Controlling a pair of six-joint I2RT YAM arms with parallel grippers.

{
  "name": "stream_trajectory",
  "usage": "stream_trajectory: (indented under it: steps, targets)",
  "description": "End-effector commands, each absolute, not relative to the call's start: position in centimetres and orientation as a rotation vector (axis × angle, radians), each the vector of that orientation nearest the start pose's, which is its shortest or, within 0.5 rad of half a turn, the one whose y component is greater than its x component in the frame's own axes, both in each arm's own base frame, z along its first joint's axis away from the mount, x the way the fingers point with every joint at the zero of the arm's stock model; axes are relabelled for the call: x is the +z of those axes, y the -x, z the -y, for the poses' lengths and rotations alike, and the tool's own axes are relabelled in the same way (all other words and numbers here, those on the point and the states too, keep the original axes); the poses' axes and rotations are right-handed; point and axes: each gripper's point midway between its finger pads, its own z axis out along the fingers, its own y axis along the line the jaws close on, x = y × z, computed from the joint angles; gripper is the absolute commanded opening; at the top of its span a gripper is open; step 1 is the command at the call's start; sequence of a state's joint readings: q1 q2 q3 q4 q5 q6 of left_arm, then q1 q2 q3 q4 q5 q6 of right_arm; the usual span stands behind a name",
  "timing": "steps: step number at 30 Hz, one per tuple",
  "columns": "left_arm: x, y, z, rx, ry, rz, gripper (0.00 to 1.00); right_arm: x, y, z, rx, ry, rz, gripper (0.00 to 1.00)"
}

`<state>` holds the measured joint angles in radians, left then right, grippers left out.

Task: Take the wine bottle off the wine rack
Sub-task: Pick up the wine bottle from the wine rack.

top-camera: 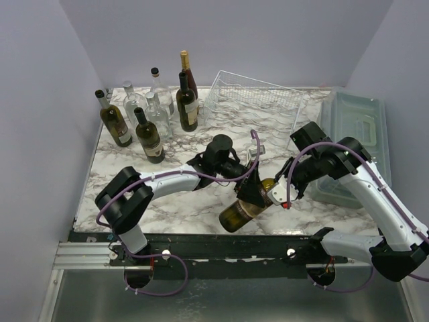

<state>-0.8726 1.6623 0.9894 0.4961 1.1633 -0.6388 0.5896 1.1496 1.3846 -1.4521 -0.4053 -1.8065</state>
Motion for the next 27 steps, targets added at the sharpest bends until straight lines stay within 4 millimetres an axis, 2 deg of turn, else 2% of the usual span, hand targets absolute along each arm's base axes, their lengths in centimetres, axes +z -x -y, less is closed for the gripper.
stream_trajectory:
  steps: [1, 3, 6, 7, 8, 11, 15, 18, 20, 21, 22, 23, 27]
  targets:
    - [22.5, -10.8, 40.4, -2.05, -1.345, -1.688, 0.68, 25.4, -17.5, -16.9, 0.179, 2.396, -0.808, 0.0]
    - [22.6, -10.6, 40.3, -2.066, -1.36, -1.687, 0.53, 25.4, -17.6, -17.0, 0.179, 2.392, -0.809, 0.0]
    - [22.4, -10.7, 40.4, -2.096, -1.359, -1.72, 0.12, 25.2, -17.6, -17.0, 0.178, 2.391, -0.811, 0.01]
    - [22.4, -10.7, 40.4, -2.102, -1.353, -1.731, 0.03, 25.1, -17.6, -17.0, 0.18, 2.392, -0.813, 0.02]
    - [22.3, -10.8, 40.5, -2.105, -1.347, -1.741, 0.0, 25.0, -17.6, -17.0, 0.182, 2.394, -0.814, 0.05]
    - [22.2, -10.9, 40.5, -2.1, -1.335, -1.748, 0.0, 24.8, -17.5, -16.9, 0.182, 2.397, -0.822, 0.16]
    - [22.5, -11.4, 40.4, -2.079, -1.313, -1.743, 0.0, 24.4, -17.5, -16.6, 0.172, 2.401, -0.837, 0.38]
    - [22.5, -11.8, 40.3, -2.064, -1.296, -1.742, 0.0, 24.0, -17.6, -16.6, 0.173, 2.391, -0.853, 0.49]
    - [22.3, -12.1, 40.2, -2.055, -1.284, -1.747, 0.0, 23.9, -17.5, -16.7, 0.183, 2.381, -0.866, 0.63]
    - [22.2, -12.2, 40.1, -2.052, -1.279, -1.751, 0.0, 24.0, -17.5, -16.8, 0.189, 2.373, -0.873, 0.76]
    - [22.1, -12.3, 40.1, -2.05, -1.272, -1.756, 0.0, 24.0, -17.5, -16.8, 0.194, 2.366, -0.879, 0.94]
    - [22.0, -12.4, 40.0, -2.048, -1.268, -1.76, 0.0, 24.1, -17.5, -16.9, 0.197, 2.36, -0.882, 0.99]
    - [21.6, -12.9, 39.8, -2.028, -1.241, -1.772, 0.0, 24.7, -17.2, -17.1, 0.225, 2.331, -0.907, 0.99]
